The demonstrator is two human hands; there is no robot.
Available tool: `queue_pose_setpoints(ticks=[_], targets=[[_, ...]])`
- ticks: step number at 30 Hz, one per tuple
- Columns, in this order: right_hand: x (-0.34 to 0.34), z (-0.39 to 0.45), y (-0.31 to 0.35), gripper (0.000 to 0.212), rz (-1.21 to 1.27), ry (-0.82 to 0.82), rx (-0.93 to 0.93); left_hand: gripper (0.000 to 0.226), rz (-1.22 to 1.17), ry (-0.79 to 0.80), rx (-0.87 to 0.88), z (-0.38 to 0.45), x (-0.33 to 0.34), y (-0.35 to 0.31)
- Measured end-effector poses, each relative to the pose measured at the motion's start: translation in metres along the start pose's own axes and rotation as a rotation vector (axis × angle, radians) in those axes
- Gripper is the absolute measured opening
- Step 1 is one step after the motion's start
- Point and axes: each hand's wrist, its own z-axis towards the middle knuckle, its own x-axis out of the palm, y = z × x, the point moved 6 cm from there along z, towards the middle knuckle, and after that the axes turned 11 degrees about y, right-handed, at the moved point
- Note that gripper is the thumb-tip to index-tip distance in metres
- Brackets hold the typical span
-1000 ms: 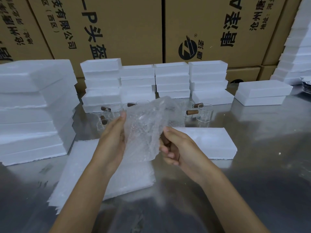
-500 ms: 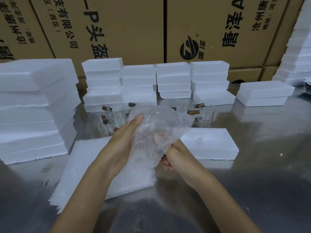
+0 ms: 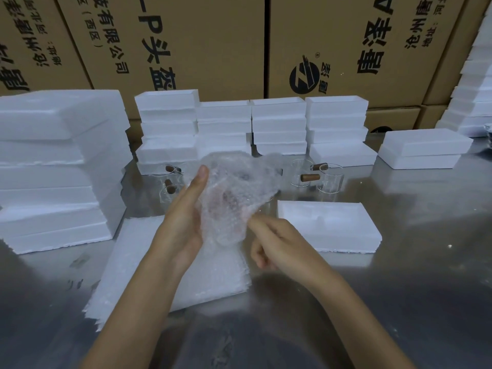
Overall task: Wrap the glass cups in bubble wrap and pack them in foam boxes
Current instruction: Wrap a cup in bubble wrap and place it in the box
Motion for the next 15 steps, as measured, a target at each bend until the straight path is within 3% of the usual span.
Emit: queue_pose_setpoints(ticks=[3,7,9,13,15], targets=[[-0.008,0.0,0.001,0.035,0.183,0.036,0.008,0.047,-0.101,-0.005,-0.002,0.001,-0.005,-0.002],[-0.053,-0.009,0.002,0.024,0.6,-0.288,-0.194,0.043,-0.217,0.014,0.047,0.001,-0.009,-0.005],[-0.069,-0.013,0.001,0.033,0.837,-0.359,-0.29,0.041,-0.252,0.025,0.066,0.002,-0.007,-0.004],[-0.057,-0.008,-0.004,0.074,0.82,-0.17,-0.148,0.031,-0.374,0.034,0.127,0.003,0.001,0.0],[-0.035,-0.004,-0.001,0.074,0.648,-0.015,-0.096,0.031,-0.363,0.07,0.129,0.004,0.009,0.003]])
